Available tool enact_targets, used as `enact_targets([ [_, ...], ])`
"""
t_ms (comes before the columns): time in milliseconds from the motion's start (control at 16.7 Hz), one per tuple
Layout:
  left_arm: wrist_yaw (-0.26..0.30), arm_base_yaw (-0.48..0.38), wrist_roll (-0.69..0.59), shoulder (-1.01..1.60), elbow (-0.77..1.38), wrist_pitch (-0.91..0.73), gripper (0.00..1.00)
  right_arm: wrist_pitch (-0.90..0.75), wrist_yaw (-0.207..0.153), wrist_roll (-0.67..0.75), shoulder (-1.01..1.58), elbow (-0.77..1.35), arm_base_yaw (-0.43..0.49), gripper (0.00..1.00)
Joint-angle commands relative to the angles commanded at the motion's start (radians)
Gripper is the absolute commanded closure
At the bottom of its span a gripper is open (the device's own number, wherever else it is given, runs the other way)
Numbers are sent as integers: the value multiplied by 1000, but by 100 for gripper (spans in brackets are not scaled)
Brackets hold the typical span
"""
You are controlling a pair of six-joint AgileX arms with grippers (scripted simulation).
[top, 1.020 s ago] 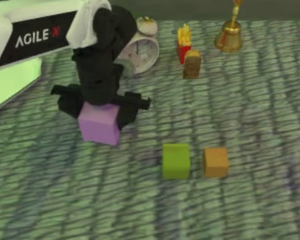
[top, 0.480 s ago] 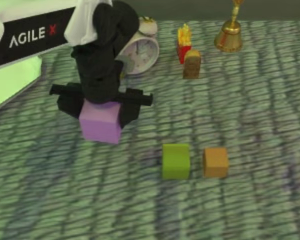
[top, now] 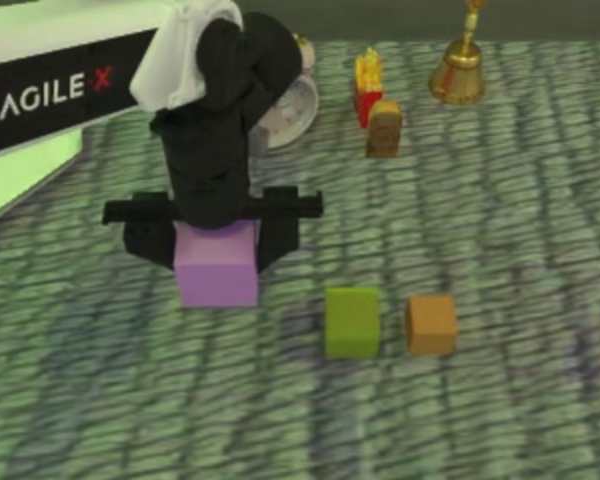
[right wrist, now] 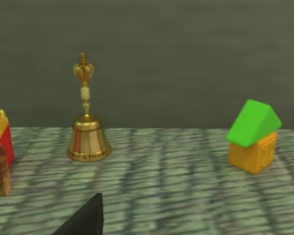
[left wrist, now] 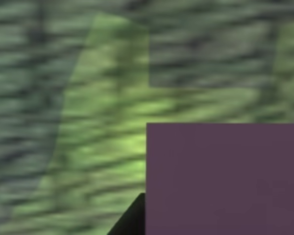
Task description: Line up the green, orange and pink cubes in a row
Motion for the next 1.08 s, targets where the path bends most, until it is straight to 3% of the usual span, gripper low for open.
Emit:
enact_targets([
  [300,0,5,4,8,-11,18,100,0,0,0,0,0,0,0],
  [660,0,2,2,64,-157,228,100,0,0,0,0,0,0,0],
  [960,1,0,1,75,-180,255,100,0,0,0,0,0,0,0],
  [1080,1,0,1,75,-180,255,85,0,0,0,0,0,0,0],
])
